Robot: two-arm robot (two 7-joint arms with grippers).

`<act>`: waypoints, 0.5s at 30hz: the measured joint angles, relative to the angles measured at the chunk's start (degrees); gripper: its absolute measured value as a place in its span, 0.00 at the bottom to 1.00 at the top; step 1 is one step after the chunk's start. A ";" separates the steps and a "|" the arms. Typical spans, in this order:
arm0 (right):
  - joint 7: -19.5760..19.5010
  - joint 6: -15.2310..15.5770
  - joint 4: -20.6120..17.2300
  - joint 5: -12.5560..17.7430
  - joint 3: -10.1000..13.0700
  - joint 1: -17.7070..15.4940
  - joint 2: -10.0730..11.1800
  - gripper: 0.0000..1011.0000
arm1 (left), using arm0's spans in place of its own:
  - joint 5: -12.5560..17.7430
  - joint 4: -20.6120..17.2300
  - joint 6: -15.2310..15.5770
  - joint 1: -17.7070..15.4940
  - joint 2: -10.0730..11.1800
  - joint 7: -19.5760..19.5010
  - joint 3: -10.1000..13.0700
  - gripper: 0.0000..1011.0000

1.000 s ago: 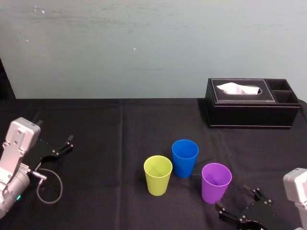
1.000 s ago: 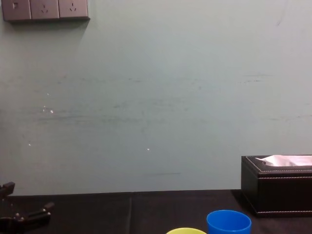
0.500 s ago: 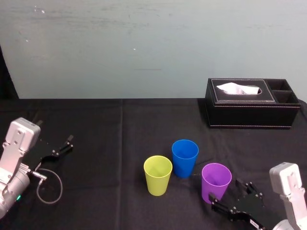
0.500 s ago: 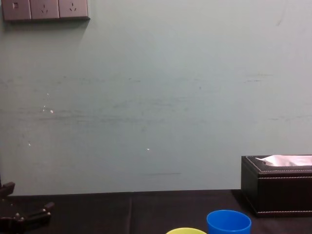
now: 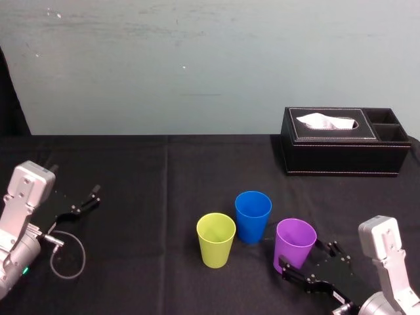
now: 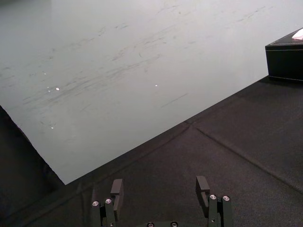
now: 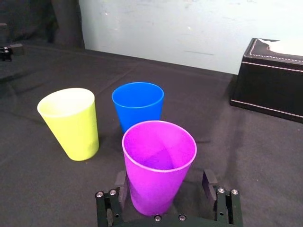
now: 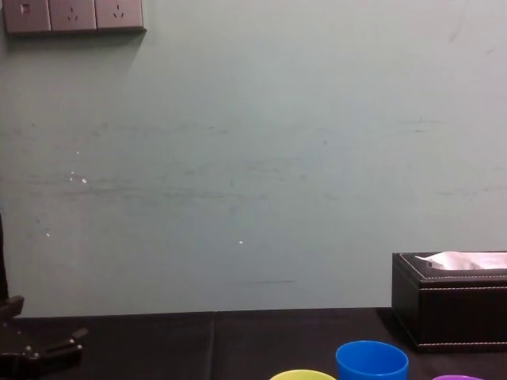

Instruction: Stack the three plastic cups sequentially using one hand.

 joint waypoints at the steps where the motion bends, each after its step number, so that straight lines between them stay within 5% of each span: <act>1: 0.09 -0.03 0.08 -0.07 0.04 0.06 -0.15 0.99 | 0.00 0.00 0.00 0.00 0.00 0.00 0.00 0.99; 15: 2.16 -0.82 0.55 -1.45 1.16 0.41 -2.27 0.99 | 0.00 0.00 0.00 0.00 0.00 0.00 0.00 0.99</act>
